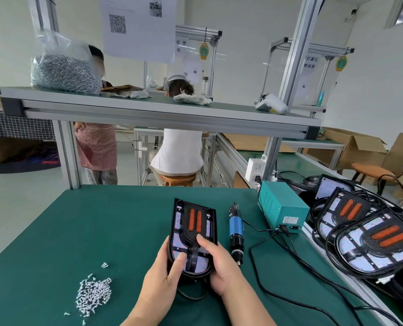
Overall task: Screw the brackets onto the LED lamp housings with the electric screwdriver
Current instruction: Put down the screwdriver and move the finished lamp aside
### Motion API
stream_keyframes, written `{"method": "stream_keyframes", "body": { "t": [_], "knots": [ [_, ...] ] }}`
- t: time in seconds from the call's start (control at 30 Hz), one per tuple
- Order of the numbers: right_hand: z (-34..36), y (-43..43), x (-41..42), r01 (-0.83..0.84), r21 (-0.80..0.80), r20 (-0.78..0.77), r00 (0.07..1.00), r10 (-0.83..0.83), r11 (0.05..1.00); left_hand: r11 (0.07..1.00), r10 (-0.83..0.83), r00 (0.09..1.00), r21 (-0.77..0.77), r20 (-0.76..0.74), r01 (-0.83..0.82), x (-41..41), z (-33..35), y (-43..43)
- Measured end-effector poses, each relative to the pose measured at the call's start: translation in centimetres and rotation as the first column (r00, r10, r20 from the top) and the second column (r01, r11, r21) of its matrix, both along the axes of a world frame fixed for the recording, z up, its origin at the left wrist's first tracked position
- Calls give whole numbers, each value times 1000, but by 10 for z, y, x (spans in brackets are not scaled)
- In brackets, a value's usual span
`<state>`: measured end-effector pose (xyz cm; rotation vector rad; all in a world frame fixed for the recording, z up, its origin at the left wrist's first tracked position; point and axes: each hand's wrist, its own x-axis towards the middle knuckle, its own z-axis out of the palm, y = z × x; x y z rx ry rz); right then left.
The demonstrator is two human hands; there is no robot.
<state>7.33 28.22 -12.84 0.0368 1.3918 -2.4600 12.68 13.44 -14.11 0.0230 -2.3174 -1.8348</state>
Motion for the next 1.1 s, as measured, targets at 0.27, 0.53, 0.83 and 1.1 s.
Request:
{"method": "stream_keyframes", "body": {
  "t": [0.27,0.53,0.83,1.1],
  "knots": [
    [3,1,3,-104,-99,122,986,116,990,994,-105,994,-39,-1,105,1,4,0],
    [3,-5,-3,-52,-145,148,986,73,988,981,-106,991,-155,87,118,2,0,-18],
    [-1,-1,-3,-108,-237,122,983,140,966,818,-244,969,-545,-42,183,-10,-4,-9],
    [1,-3,-8,-39,-228,144,987,73,973,799,-246,969,-562,19,214,6,18,-36]
  ]
}}
